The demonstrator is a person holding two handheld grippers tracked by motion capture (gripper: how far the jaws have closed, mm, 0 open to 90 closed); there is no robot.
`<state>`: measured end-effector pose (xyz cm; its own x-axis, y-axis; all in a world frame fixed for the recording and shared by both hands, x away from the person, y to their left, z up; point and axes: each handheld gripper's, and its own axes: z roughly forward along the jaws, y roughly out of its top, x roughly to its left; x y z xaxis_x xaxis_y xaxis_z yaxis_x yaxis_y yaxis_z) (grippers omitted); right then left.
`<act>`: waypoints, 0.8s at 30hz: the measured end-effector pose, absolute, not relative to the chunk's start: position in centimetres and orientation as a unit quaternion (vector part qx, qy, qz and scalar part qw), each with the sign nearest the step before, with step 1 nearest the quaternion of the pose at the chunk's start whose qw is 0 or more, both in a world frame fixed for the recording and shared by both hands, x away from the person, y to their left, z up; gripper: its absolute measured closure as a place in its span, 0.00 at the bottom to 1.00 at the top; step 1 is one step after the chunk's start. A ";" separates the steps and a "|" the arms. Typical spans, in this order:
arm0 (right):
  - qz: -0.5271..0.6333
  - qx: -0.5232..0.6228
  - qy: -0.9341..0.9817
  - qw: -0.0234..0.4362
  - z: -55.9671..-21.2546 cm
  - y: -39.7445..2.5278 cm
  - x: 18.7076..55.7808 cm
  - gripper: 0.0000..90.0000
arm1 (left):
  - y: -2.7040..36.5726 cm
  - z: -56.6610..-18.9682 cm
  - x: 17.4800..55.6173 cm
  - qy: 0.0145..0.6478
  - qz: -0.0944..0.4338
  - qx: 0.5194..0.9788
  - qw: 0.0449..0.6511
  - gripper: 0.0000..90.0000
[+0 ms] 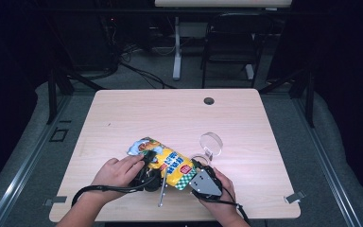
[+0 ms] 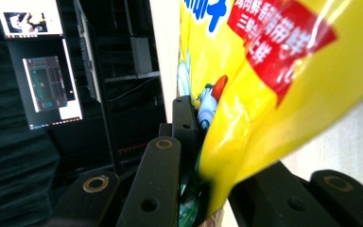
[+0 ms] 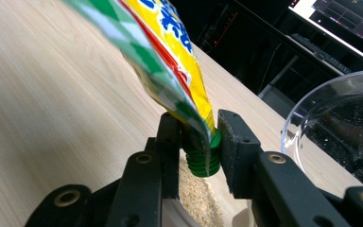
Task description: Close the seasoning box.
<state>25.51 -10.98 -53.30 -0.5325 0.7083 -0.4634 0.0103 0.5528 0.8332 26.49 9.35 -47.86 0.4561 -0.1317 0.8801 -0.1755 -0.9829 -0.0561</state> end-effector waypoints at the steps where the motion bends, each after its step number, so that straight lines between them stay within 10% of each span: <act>1: 0.413 0.234 0.772 0.423 -53.3 -11.0 25.5 0.78 | 9.4 -48.0 26.5 -0.088 0.513 0.854 0.024 0.95; 24: 0.413 0.233 0.771 0.424 -53.3 -11.1 25.5 0.77 | 10.5 -50.1 26.8 -0.017 0.475 0.873 0.108 0.95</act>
<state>25.52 -11.11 -53.29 -0.5311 0.7107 -0.4614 0.0093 0.5494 0.8355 26.76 10.51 -50.10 0.5473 0.0731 0.8338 -0.1319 -0.9762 0.1722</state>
